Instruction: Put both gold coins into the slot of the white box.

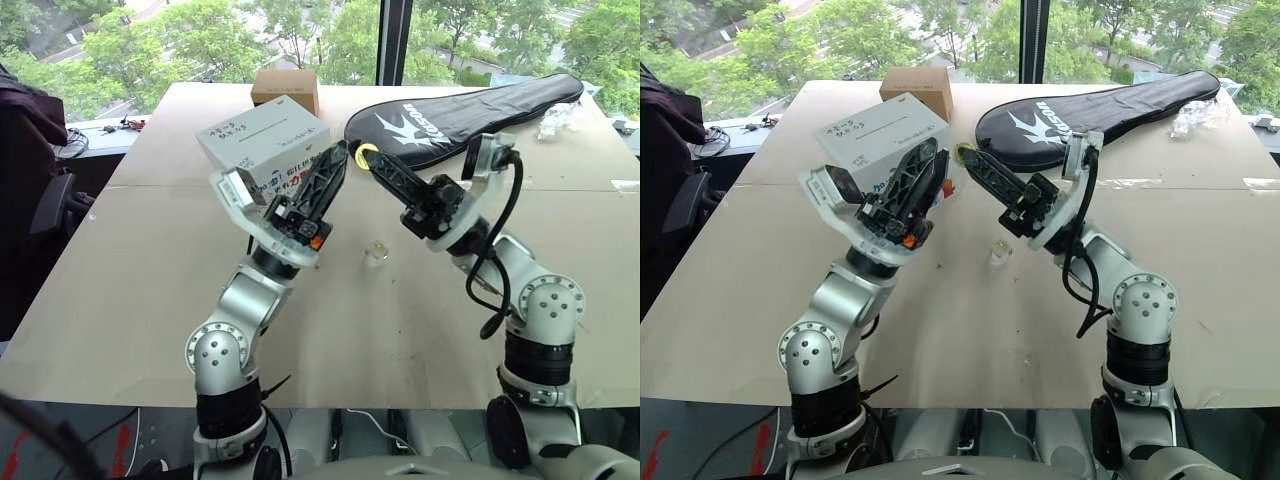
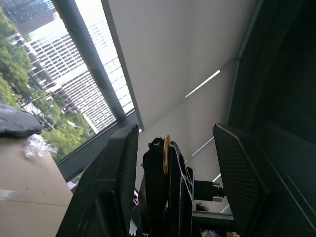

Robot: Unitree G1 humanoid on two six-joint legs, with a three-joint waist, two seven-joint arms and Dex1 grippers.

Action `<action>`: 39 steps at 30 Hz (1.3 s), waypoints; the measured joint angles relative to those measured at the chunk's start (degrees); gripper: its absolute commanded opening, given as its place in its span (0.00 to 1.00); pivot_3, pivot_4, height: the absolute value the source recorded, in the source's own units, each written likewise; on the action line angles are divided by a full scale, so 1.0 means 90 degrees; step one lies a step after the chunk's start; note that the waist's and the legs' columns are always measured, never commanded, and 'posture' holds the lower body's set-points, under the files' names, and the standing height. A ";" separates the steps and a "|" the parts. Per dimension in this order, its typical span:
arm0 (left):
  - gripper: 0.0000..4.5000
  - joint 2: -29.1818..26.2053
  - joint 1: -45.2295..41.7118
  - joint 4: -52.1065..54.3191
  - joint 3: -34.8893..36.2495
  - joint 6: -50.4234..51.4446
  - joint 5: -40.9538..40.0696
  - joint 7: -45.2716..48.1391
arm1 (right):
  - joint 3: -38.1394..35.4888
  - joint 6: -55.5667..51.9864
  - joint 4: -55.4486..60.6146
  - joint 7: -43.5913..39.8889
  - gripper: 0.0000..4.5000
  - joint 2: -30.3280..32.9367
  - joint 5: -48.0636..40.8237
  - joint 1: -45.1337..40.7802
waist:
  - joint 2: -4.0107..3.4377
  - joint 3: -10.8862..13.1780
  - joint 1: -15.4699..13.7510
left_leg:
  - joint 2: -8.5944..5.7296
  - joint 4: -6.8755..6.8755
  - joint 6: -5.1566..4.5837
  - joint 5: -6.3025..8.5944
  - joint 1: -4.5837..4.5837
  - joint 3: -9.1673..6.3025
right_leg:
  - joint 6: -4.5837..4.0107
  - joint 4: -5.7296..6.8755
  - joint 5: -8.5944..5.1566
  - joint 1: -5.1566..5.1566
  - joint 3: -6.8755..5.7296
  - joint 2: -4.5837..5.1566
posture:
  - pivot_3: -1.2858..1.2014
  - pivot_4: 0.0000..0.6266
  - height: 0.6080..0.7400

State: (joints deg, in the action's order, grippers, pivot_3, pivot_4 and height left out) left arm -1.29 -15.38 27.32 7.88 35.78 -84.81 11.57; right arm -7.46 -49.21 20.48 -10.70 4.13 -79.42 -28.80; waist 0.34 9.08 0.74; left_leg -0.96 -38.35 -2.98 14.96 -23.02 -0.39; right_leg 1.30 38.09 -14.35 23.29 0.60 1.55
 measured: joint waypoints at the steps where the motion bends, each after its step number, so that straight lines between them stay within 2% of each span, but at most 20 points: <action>1: 0.54 -0.0010 0.0014 -0.0024 -0.0023 -0.0003 0.0000 0.0034 | 0.0024 0.0020 0.0003 0.0004 0.00 0.0015 -0.0013 0.0000 | 0.0000 0.0000 0.0000 | 0.0000 0.0000 0.0000 0.0000 0.0000 0.0000 | 0.0000 -0.0001 0.0000 0.0000 0.0000 0.0000 | 0.52 0.24 1.00; 8: 0.54 -0.0074 0.0123 -0.0134 -0.0151 -0.0012 -0.0001 0.0181 | 0.0186 0.0099 0.0135 0.0070 0.00 0.0036 -0.0095 0.0000 | 0.0000 0.0000 0.0003 | 0.0000 0.0001 0.0000 0.0000 0.0000 0.0000 | 0.0000 -0.0001 0.0000 0.0000 0.0001 0.0000 | 0.52 0.24 1.00; 11: 0.36 -0.0091 0.0155 -0.0134 -0.0177 -0.0016 -0.0012 0.0243 | 0.0239 0.0159 0.0135 0.0130 0.00 0.0013 -0.0106 -0.0002 | 0.0000 0.0000 0.0001 | 0.0000 0.0001 0.0000 0.0000 0.0000 0.0000 | 0.0000 -0.0003 -0.0001 0.0000 0.0001 0.0000 | 0.52 0.24 1.00; 14: 0.04 -0.0104 0.0184 -0.0132 -0.0181 -0.0039 -0.0056 0.0341 | 0.0270 0.0230 0.0132 0.0179 0.00 0.0024 -0.0109 -0.0003 | 0.0000 0.0000 0.0001 | 0.0000 0.0001 0.0000 0.0000 -0.0002 0.0000 | 0.0000 -0.0004 -0.0001 0.0000 0.0001 0.0001 | 0.52 0.24 1.00; 15: 0.01 -0.0147 0.0199 -0.0131 -0.0184 -0.0046 -0.0062 0.0368 | 0.0275 0.0249 0.0133 0.0195 0.00 0.0028 -0.0113 -0.0012 | 0.0000 0.0000 0.0001 | 0.0000 0.0001 0.0000 0.0000 -0.0001 0.0000 | 0.0000 -0.0005 -0.0001 0.0000 0.0002 0.0000 | 0.52 0.24 1.00; 30: 0.01 -0.0183 0.0231 -0.0131 -0.0312 -0.0183 -0.0031 0.0339 | 0.0463 0.0384 0.0167 0.0155 0.00 0.0283 0.0013 -0.0013 | 0.0000 0.0001 0.0003 | 0.0001 0.0003 -0.0001 0.0000 -0.0002 0.0000 | 0.0000 -0.0009 -0.0001 0.0000 0.0002 0.0000 | 0.52 0.24 1.00; 33: 0.00 -0.0179 0.0226 -0.0129 -0.0342 -0.0207 -0.0026 0.0291 | 0.0481 0.0405 0.0170 0.0113 0.17 0.0310 0.0067 -0.0013 | 0.0000 0.0001 0.0002 | 0.0001 0.0004 -0.0001 0.0001 -0.0002 -0.0001 | 0.0000 -0.0009 -0.0001 0.0000 0.0002 0.0000 | 0.52 0.24 1.00; 39: 0.00 -0.0144 0.0050 -0.0103 -0.0419 -0.0317 0.0022 0.0094 | 0.0551 0.0543 0.0104 0.0270 0.77 0.0181 0.0258 -0.0019 | 0.0001 0.0002 -0.0001 | 0.0001 0.0004 -0.0001 0.0000 -0.0004 0.0000 | 0.0001 -0.0012 -0.0001 0.0000 0.0003 0.0000 | 0.52 0.24 1.00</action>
State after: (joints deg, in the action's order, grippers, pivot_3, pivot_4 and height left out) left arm -2.59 -14.93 26.39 4.10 32.93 -84.61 12.41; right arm -2.50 -44.32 21.42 -8.27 5.76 -77.10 -28.98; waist 0.36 9.10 0.73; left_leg -0.95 -38.32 -2.99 14.96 -23.05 -0.39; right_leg 1.31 37.99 -14.37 23.29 0.64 1.56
